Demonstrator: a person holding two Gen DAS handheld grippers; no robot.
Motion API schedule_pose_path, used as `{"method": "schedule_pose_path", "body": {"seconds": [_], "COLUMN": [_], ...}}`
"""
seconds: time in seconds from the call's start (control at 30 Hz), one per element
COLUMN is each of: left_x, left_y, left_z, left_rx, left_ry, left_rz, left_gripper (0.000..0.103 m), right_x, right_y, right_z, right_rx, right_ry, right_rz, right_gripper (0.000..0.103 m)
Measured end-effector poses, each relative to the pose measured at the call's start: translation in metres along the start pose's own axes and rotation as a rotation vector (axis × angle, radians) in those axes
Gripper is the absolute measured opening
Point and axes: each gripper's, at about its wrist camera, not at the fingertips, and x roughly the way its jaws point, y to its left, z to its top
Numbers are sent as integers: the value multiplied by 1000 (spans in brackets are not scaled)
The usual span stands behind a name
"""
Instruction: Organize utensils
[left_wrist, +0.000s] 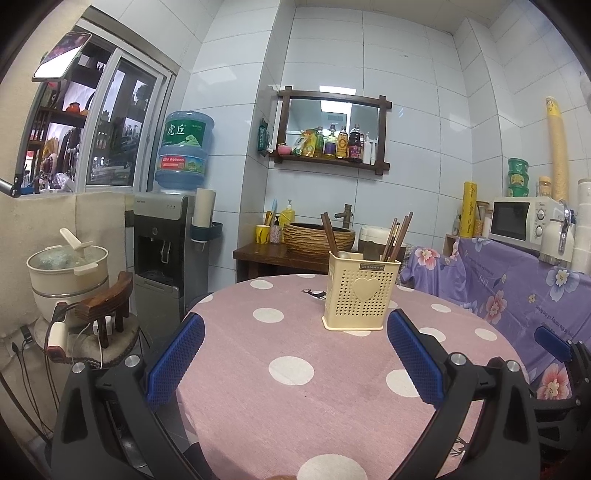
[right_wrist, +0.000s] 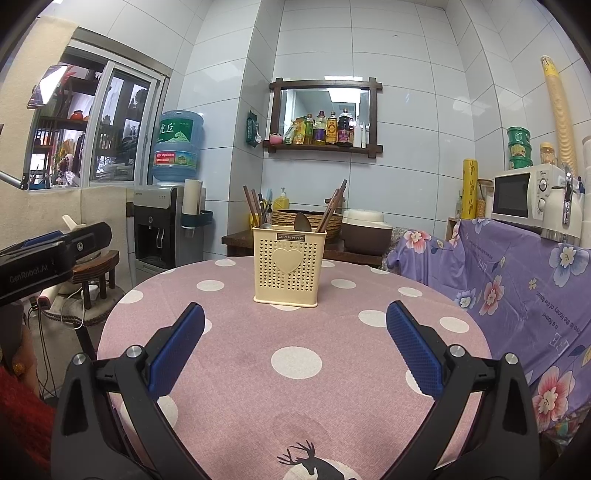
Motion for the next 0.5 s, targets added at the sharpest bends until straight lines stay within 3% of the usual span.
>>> {"method": "schedule_pose_path", "body": {"seconds": [0.5], "left_x": [1], "left_y": [-4], "left_z": [0], "left_rx": [8], "left_ry": [29], "left_rz": [22], "left_gripper": [98], "right_x": [-1], "right_y": [4], "right_z": [-6], "right_rx": [3], "right_ry": [2], "right_rz": [0], "right_gripper": [97]}}
